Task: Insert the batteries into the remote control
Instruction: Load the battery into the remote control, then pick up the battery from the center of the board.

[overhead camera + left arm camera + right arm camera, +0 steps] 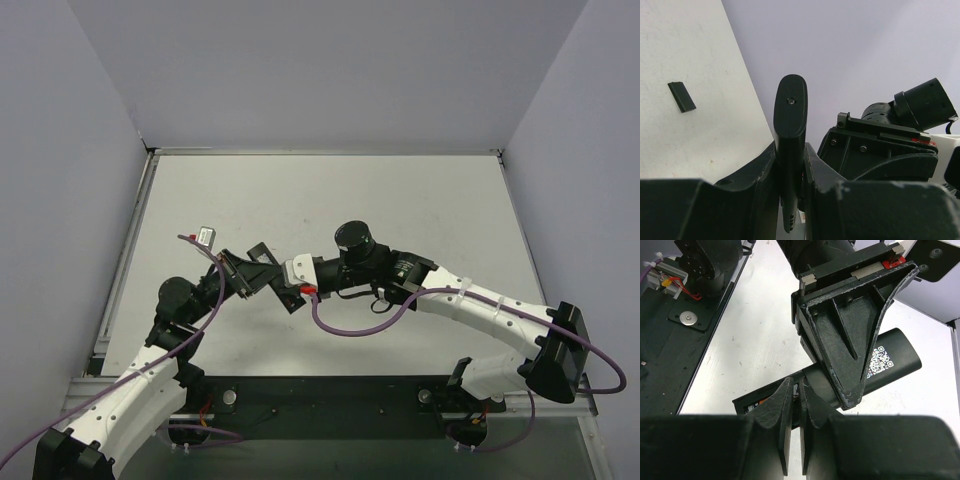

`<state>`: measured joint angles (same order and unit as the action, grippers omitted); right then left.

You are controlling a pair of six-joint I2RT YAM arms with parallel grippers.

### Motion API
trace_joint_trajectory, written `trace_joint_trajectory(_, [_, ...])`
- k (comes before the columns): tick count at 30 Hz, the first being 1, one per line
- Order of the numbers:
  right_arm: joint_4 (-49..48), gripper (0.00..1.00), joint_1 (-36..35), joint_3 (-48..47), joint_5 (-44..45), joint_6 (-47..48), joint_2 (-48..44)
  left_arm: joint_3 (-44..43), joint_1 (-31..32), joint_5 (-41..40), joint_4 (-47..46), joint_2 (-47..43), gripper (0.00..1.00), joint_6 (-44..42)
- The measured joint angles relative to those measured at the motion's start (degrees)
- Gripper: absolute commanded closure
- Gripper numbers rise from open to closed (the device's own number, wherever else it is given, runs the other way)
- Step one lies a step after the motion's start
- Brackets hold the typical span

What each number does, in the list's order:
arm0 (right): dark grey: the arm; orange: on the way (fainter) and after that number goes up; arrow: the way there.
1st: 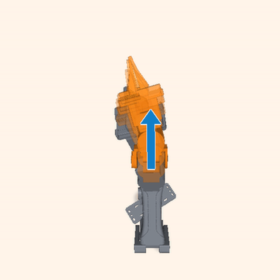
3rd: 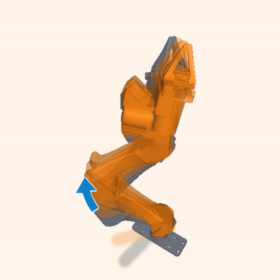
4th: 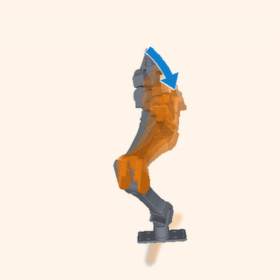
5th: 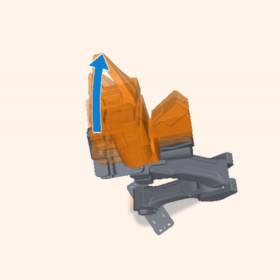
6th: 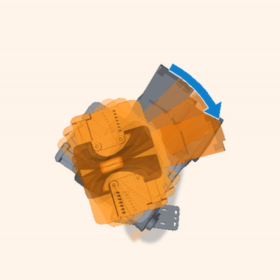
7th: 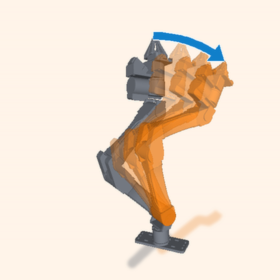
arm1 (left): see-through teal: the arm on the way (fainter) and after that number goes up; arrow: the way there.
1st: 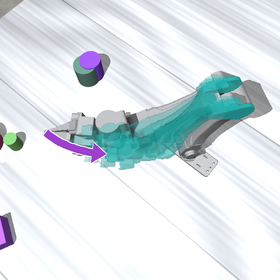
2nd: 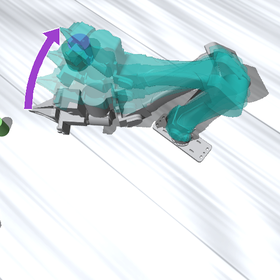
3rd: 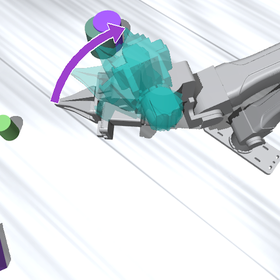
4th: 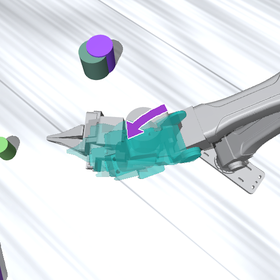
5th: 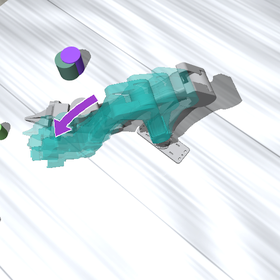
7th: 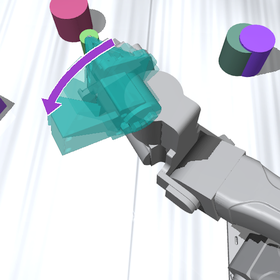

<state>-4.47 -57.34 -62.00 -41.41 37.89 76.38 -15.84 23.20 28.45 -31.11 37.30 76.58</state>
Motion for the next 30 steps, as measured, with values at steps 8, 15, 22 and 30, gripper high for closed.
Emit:
trace_joint_trajectory(8, [-0.7,0.84,-0.1,0.3,0.2,-1.2,0.0,-0.1,0.0,-0.4,1.4,-1.1,1.00,-1.8])
trace_joint_trajectory(15, [-0.5,0.80,-1.2,0.0,2.4,-0.9,0.2,-0.1,-0.1,-0.8,2.0,-1.8,1.00,-2.6])
trace_joint_trajectory(22, [0.2,0.66,-2.4,-0.2,3.2,-3.1,0.3,-0.4,0.0,-0.8,4.4,-3.1,1.00,-7.0])
trace_joint_trajectory(30, [-2.4,0.46,-2.4,-0.2,4.2,-11.8,-0.8,-0.4,0.0,-0.8,3.5,-3.1,1.00,-10.4])
